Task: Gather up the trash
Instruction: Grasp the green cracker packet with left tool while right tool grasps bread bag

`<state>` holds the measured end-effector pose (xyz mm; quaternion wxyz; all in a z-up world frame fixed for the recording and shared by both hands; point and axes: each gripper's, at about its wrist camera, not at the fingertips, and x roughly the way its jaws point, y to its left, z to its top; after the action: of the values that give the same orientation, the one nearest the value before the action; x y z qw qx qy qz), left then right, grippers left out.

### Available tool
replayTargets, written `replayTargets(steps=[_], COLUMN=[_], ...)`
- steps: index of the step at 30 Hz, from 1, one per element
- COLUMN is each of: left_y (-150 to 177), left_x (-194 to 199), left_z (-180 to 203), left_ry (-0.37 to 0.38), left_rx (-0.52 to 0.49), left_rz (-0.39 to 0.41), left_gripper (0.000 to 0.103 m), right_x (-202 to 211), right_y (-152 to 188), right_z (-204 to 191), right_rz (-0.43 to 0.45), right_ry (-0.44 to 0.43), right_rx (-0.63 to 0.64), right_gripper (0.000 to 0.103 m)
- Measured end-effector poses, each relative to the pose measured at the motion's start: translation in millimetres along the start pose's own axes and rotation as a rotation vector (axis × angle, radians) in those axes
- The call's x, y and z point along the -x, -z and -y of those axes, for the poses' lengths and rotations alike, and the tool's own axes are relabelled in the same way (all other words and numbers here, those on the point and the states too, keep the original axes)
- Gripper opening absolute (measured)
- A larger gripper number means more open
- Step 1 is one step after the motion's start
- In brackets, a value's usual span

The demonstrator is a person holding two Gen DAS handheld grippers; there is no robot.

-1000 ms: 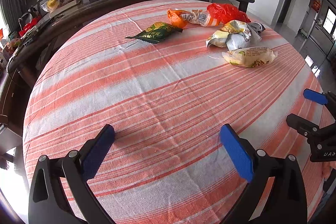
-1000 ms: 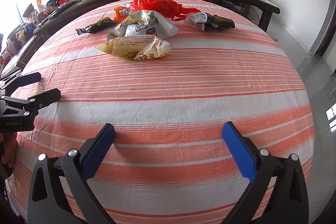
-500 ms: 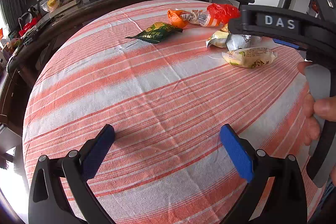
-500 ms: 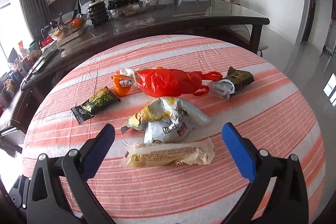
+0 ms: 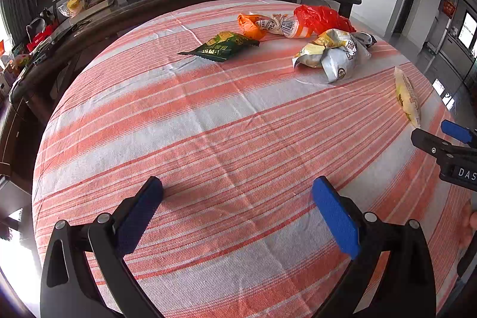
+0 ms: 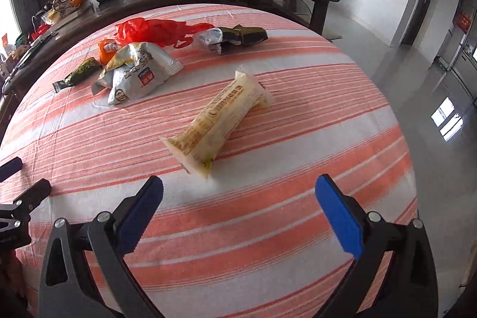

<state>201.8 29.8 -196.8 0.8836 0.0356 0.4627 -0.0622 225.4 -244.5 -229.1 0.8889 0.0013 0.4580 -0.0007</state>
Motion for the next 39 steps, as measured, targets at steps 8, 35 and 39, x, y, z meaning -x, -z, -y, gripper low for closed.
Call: replayTargets(steps=[8, 35, 39], left_y=[-1.1, -118.0, -91.9], left_x=[-0.9, -79.2, -55.3], left_z=[-0.6, -25.6, -26.6], left_ry=[0.014, 0.179, 0.149], left_rx=[-0.011, -0.236, -0.155], left_rz=[0.000, 0.038, 0.029], left_gripper=[0.099, 0.043, 0.041], right_x=[-2.4, -3.0, -2.2], right_y=[6.0, 6.8, 7.1], right_z=[-19.7, -19.7, -20.2], right_rz=[0.000, -0.002, -0.002], right_ry=[-0.051, -0.044, -0.044], right_rx=[0.010, 0.016, 0.015], right_gripper=[0.099, 0.098, 0.098])
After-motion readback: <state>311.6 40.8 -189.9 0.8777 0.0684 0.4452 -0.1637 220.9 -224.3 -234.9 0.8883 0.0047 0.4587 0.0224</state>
